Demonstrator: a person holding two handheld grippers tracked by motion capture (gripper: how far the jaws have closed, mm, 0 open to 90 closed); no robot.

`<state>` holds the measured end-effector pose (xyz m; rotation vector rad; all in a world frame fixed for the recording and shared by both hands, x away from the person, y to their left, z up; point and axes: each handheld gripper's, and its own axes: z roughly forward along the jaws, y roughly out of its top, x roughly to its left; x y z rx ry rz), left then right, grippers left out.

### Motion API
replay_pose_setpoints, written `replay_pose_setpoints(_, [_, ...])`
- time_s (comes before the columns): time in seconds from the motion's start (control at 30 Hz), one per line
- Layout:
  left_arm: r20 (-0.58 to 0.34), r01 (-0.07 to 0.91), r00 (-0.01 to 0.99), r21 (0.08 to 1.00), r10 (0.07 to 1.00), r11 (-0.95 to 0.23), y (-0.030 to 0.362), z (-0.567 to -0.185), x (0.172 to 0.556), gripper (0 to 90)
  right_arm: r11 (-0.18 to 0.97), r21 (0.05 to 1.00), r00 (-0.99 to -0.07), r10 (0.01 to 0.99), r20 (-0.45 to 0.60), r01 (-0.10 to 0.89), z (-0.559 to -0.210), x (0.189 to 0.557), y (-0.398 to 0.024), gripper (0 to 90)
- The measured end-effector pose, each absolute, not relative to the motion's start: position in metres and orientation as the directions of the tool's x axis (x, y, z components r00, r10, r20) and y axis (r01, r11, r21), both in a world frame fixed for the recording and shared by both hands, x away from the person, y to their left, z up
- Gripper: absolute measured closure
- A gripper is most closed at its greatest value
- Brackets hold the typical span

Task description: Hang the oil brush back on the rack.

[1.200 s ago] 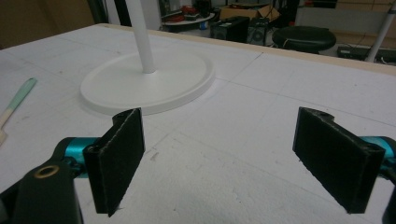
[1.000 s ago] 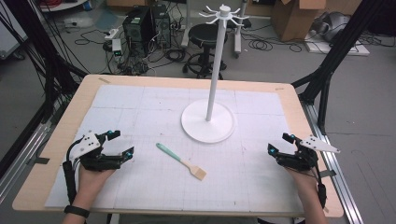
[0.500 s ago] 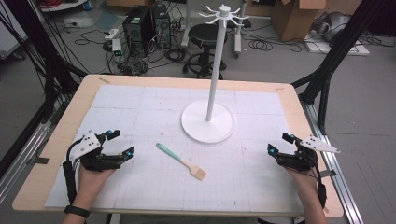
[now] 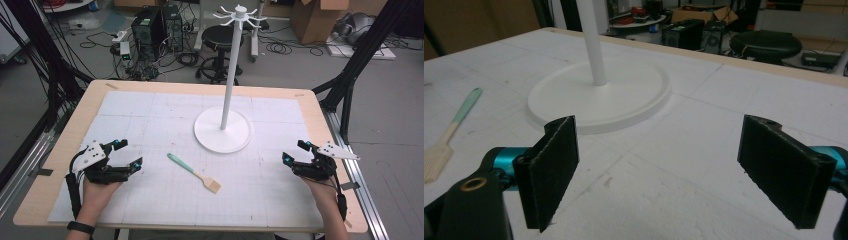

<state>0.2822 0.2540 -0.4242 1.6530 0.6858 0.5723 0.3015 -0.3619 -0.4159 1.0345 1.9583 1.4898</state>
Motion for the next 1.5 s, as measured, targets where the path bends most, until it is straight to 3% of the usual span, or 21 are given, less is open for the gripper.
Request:
replay_pose_setpoints(0.8, [0.012, 0.120, 0.718, 0.983, 0.696, -0.141, 0.248, -0.424, 0.283, 16.0, 0.288, 0.922, -0.808, 0.588, 0.042, 0.258, -0.397, 0.337, -0.217, 16.1])
replay_pose_setpoints(1.5, [0.012, 0.119, 0.723, 0.983, 0.691, -0.141, 0.247, -0.424, 0.283, 16.1, 0.399, 0.871, -0.869, 0.490, 0.061, 0.286, -0.412, 0.341, -0.148, 19.4])
